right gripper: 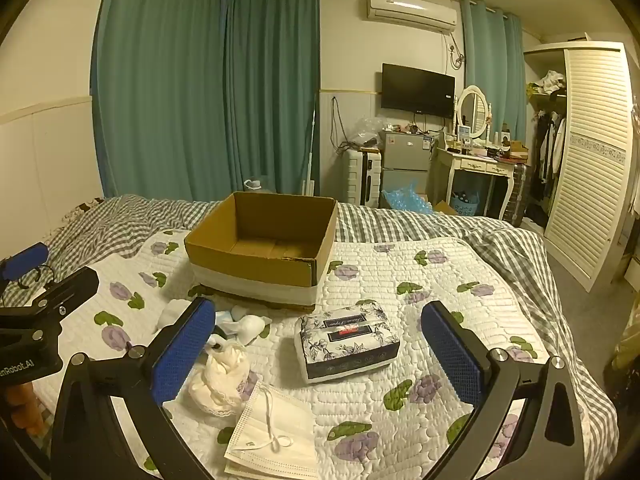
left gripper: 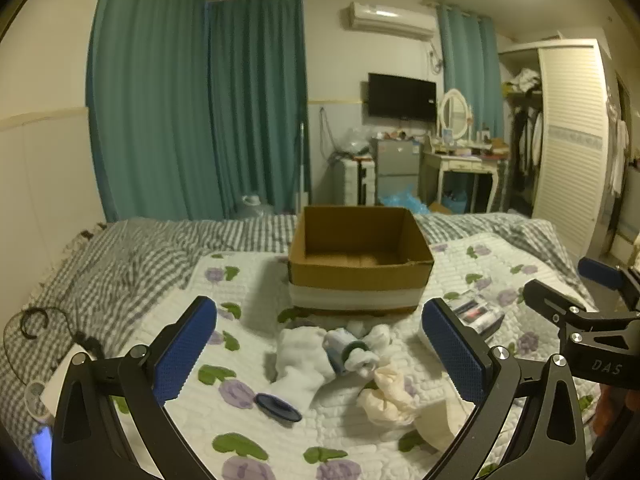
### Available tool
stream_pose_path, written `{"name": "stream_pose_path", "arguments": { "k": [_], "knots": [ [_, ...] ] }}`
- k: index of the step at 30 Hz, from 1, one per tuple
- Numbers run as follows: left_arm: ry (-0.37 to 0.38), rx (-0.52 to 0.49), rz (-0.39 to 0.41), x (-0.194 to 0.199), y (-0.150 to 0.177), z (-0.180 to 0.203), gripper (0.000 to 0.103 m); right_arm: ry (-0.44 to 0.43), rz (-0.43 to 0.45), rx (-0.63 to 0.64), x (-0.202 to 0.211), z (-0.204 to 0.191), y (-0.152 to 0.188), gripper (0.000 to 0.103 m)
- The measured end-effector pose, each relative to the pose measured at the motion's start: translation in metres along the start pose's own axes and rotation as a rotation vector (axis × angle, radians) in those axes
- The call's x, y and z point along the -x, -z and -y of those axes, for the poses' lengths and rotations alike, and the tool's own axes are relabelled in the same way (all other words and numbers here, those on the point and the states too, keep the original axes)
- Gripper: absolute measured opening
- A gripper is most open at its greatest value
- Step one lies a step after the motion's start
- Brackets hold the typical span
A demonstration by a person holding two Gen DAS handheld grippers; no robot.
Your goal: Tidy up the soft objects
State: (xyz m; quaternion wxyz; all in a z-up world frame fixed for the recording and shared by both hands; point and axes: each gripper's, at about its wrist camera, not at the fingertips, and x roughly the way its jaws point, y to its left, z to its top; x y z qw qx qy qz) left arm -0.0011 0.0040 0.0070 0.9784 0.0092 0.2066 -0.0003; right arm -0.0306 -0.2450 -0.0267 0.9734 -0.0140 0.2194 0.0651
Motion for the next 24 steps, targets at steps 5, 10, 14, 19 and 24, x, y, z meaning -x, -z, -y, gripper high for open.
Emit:
{"name": "stream_pose_path", "arguments": {
  "k": [5,10,14,19,24],
  "knots": [
    [-0.005,-0.002,0.001,0.0004,0.0016,0.0012,0.103,-0.002,-0.002,0.0,-0.0004,-0.0008,0.0003,0.103],
    [-0.004,-0.002,0.001,0.0002,0.0011,0.0001,0.103,-0.002,-0.001,0.001,-0.0001,-0.0012,0.0003,0.103],
    [-0.004,-0.001,0.001,0.0001,0.0009,-0.0003,0.103,-0.002,-0.001,0.001,-0.0001,-0.0015,0.0002,0.103],
    [-0.008,-0.002,0.0,0.0002,0.001,-0.0007,0.103,-0.002,-0.001,0.0,0.0001,-0.0033,-0.0001,0.103],
    [-0.009,-0.003,0.0,0.0,0.0007,-0.0011,0.103,-0.002,-0.001,0.002,0.0001,-0.0023,0.0003,0.103]
  ]
}}
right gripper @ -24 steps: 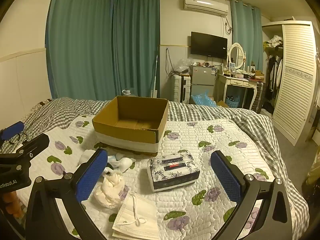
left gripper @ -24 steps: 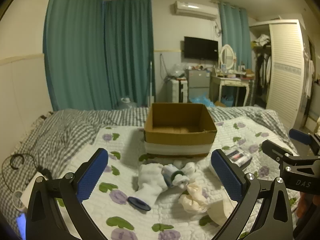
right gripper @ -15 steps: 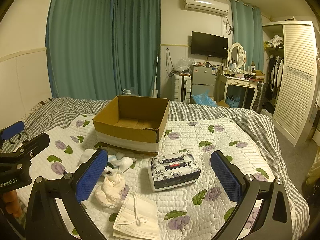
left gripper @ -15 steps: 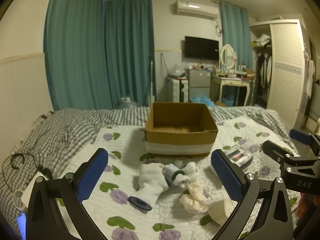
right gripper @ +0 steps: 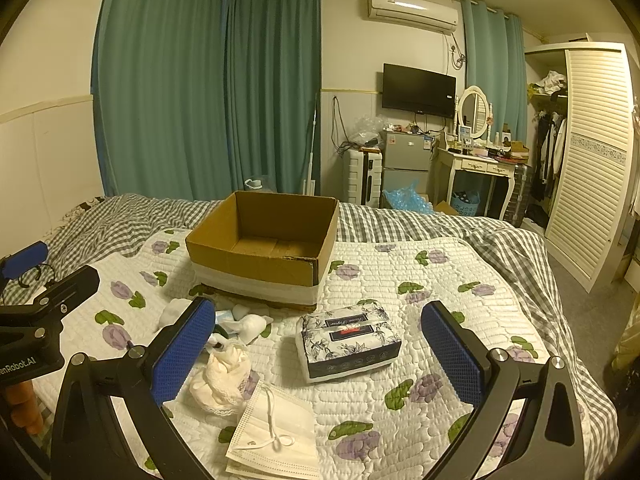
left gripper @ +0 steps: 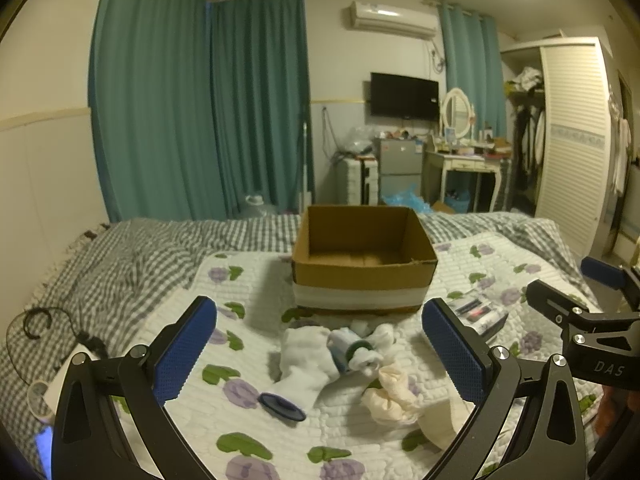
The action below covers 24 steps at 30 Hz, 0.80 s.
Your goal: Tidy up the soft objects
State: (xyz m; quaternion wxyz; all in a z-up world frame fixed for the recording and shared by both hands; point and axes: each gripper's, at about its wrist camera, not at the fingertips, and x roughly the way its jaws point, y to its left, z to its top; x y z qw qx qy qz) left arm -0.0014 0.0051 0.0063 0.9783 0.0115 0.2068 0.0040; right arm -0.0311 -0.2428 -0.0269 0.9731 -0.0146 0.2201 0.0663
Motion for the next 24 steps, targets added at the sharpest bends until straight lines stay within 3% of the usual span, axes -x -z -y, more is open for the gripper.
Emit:
{"name": "stream_pose_path", "arguments": {
  "k": [24],
  "knots": [
    [0.004,0.0,0.007,0.001,-0.0002,-0.0019,0.103,0.0,0.002,0.004,0.0014,0.0008,0.0009,0.103]
  ]
}}
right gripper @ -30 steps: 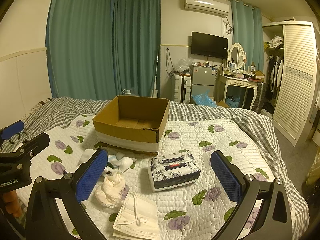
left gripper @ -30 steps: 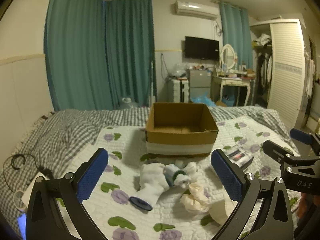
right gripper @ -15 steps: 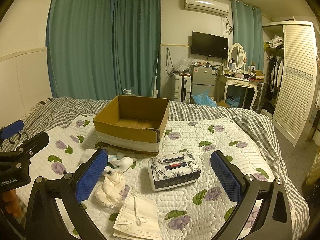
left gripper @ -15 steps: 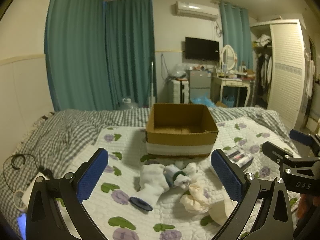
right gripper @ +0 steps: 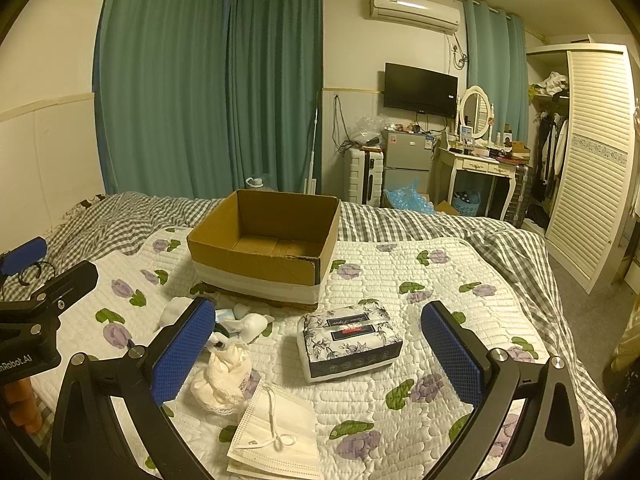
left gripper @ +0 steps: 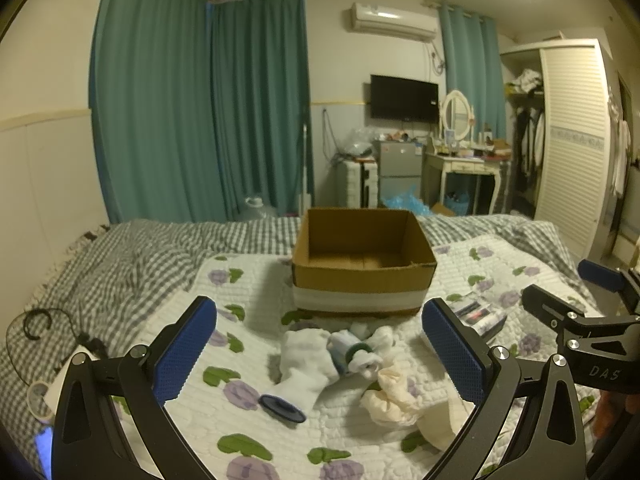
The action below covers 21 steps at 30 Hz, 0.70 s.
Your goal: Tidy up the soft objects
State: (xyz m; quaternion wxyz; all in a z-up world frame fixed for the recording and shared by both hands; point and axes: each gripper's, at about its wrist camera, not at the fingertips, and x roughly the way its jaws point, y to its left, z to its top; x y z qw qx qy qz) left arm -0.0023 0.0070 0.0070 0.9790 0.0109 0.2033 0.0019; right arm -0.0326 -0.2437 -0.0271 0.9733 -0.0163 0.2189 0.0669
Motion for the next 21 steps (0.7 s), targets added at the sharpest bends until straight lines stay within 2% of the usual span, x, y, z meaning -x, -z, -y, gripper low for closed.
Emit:
{"name": "stream_pose_path", "arguments": {
  "k": [18,21],
  "knots": [
    [0.008,-0.011,0.024,0.008,-0.006,0.003,0.103,-0.012,0.006,0.031,0.008,-0.007,-0.005,0.103],
    [0.013,-0.012,0.007,0.008,-0.002,0.002,0.103,-0.014,0.001,0.042,0.01,-0.008,-0.006,0.103]
  ]
}}
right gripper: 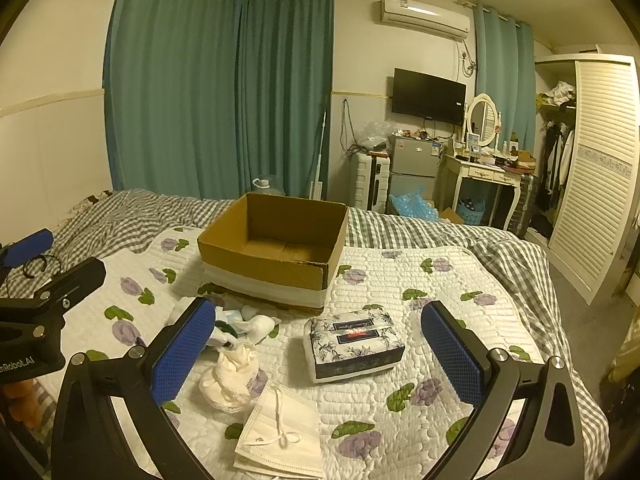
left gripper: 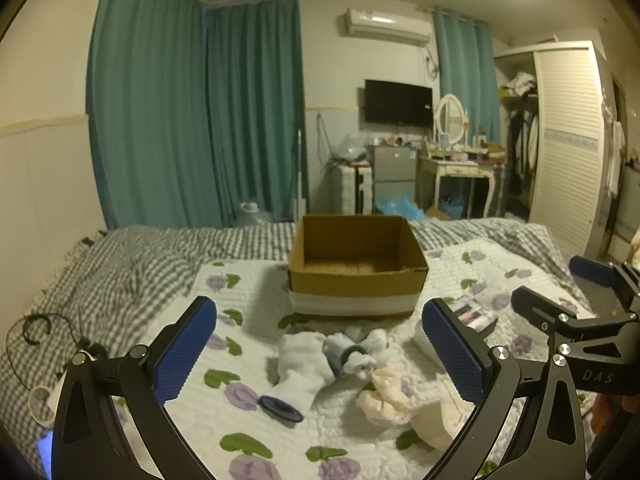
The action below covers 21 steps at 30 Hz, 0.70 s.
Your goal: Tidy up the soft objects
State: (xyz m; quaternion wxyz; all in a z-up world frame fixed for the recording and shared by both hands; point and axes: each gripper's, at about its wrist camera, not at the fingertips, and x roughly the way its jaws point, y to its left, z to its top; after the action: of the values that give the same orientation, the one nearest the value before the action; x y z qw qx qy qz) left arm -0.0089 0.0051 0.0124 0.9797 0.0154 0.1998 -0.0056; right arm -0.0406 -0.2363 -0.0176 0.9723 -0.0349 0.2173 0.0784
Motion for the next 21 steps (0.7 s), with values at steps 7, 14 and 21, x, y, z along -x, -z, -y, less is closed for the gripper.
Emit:
{"name": "stream_pose_path", "arguments": {
  "k": [7,14,21],
  "knots": [
    [-0.018,-0.011,-0.135,-0.024,0.038,0.0,0.103,-0.007,-0.153,0.043,-0.035,-0.004,0.027,0.103],
    [-0.031,-0.001,-0.285,-0.053,0.078,0.005,0.103,-0.104,-0.416,0.033,-0.098,-0.02,0.089,0.095],
    [-0.03,-0.01,-0.32,-0.059,0.084,0.004,0.103,-0.164,-0.57,0.101,-0.125,-0.043,0.133,0.067]
  ]
}}
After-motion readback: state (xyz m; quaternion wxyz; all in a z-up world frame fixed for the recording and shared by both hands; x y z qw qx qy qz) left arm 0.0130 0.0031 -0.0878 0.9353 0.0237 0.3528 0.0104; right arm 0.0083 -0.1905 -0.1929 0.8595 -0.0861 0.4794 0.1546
